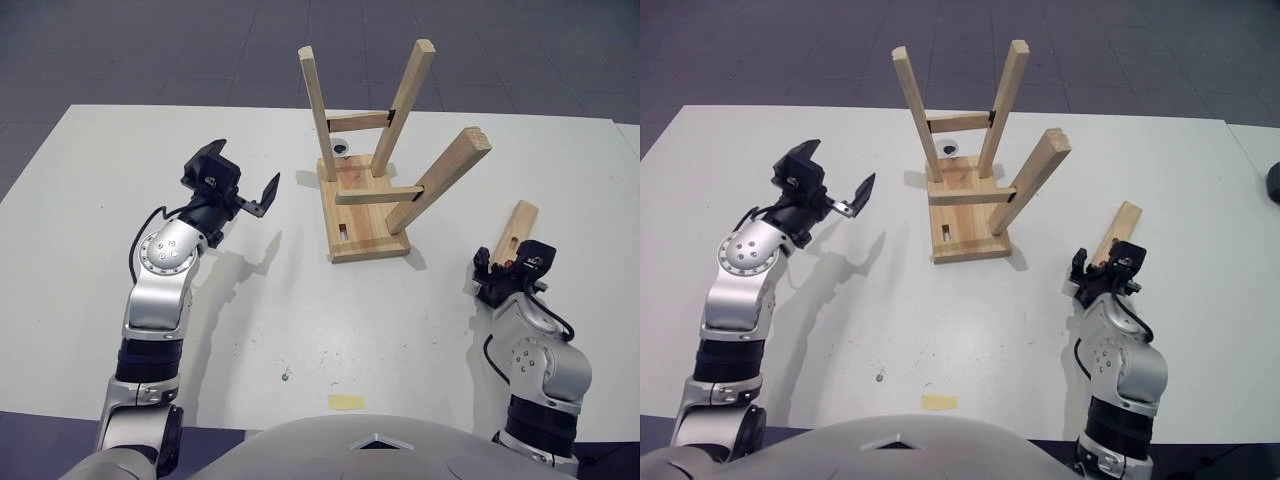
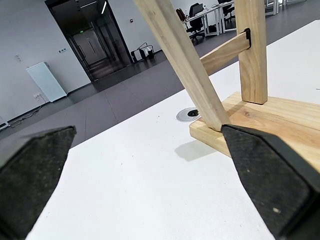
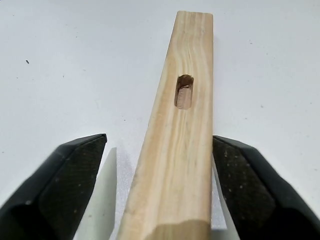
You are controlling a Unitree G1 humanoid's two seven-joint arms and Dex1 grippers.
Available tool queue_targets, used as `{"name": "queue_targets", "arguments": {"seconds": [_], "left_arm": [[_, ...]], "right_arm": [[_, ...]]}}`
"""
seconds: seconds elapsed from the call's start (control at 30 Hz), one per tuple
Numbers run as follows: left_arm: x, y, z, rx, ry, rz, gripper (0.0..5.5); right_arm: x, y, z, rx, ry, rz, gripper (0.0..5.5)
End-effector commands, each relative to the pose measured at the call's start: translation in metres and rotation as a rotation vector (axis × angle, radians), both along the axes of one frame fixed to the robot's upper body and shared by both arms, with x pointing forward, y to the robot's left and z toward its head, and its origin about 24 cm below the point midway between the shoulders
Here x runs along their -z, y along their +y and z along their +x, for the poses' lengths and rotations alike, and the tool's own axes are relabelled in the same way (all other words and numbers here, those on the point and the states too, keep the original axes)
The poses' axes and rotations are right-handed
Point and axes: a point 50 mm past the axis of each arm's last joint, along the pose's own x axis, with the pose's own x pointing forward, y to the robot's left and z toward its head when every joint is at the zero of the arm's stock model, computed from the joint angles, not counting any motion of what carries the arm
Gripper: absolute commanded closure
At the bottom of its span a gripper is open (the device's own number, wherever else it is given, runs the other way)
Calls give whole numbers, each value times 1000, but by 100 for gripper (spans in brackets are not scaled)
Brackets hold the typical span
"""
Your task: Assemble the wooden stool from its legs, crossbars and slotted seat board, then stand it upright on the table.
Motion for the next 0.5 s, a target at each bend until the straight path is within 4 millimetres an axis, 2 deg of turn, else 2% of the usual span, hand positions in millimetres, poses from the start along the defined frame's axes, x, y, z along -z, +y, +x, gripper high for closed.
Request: {"name": "queue_targets", "arguments": {"seconds": [0.03,0.27,0.5], "left_arm": [[0,-3,0,14,-3,15,10],[1,-2,-3,0,-4,26,10],[4,-8,-2,17,-1,28,10]], "right_arm": [[-1,3,1,-5,3,8,241],[2,5,4,-1,28,47,345],[0,4,3,1,11,36,345]]}}
